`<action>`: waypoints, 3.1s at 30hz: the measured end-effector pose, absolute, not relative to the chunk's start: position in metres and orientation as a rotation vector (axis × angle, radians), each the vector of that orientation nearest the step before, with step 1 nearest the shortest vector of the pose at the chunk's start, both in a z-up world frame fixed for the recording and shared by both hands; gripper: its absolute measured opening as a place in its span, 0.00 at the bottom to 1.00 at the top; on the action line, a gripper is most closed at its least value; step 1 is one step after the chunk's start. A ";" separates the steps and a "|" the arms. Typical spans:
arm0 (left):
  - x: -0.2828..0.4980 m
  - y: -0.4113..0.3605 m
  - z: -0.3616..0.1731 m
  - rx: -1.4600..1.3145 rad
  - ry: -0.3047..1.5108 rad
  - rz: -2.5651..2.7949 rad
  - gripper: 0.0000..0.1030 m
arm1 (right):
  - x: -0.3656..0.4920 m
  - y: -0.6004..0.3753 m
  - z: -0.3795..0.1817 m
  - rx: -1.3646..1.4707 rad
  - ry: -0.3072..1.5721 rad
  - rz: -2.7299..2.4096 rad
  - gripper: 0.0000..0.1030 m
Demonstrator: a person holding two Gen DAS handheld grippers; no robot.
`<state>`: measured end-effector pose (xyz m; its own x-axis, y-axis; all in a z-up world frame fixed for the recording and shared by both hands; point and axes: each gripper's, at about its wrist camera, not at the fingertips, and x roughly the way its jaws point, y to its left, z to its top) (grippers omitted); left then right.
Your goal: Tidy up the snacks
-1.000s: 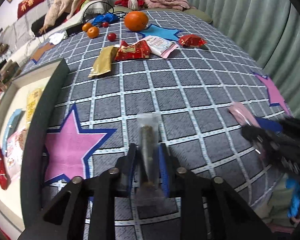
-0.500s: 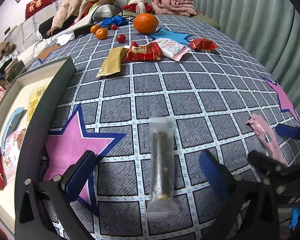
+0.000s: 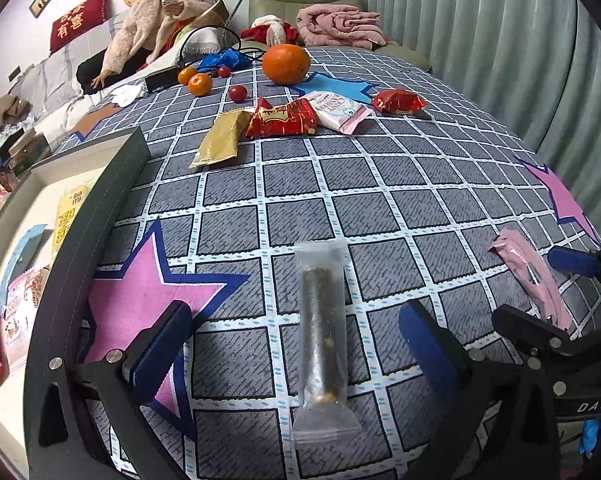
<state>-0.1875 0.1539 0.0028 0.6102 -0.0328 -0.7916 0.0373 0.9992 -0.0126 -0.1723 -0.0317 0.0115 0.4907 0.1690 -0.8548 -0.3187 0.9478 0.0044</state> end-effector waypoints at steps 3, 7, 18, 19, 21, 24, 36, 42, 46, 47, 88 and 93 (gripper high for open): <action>-0.188 0.154 0.003 0.005 0.912 -0.041 1.00 | -0.172 -0.032 0.012 -0.162 1.015 0.297 1.00; -0.188 0.154 0.003 0.006 0.911 -0.041 1.00 | -0.173 -0.032 0.012 -0.160 1.013 0.294 1.00; -0.189 0.154 0.003 0.005 0.911 -0.041 1.00 | -0.172 -0.032 0.012 -0.160 1.012 0.296 1.00; -0.189 0.154 0.003 0.005 0.911 -0.041 1.00 | -0.172 -0.032 0.012 -0.161 1.012 0.296 1.00; -0.189 0.154 0.003 0.005 0.911 -0.041 1.00 | -0.172 -0.032 0.012 -0.161 1.012 0.296 1.00; -0.189 0.154 0.003 0.005 0.911 -0.041 1.00 | -0.172 -0.032 0.012 -0.161 1.012 0.296 1.00; -0.189 0.154 0.003 0.005 0.910 -0.041 1.00 | -0.173 -0.032 0.012 -0.161 1.011 0.297 1.00; -0.189 0.154 0.003 0.005 0.909 -0.041 1.00 | -0.173 -0.033 0.012 -0.161 1.010 0.297 1.00; -0.189 0.154 0.003 0.005 0.909 -0.041 1.00 | -0.173 -0.033 0.012 -0.161 1.009 0.297 1.00; -0.190 0.154 0.003 0.005 0.909 -0.041 1.00 | -0.173 -0.033 0.012 -0.161 1.010 0.297 1.00; -0.190 0.154 0.002 0.005 0.907 -0.042 1.00 | -0.173 -0.033 0.011 -0.162 1.021 0.296 1.00; -0.191 0.154 0.002 0.005 0.906 -0.042 1.00 | -0.169 -0.032 0.013 -0.163 1.036 0.294 1.00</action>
<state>-0.1906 0.1537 0.0024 0.6158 -0.0345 -0.7872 0.0387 0.9992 -0.0135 -0.1686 -0.0319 0.0128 0.4751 0.1626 -0.8648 -0.3153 0.9490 0.0052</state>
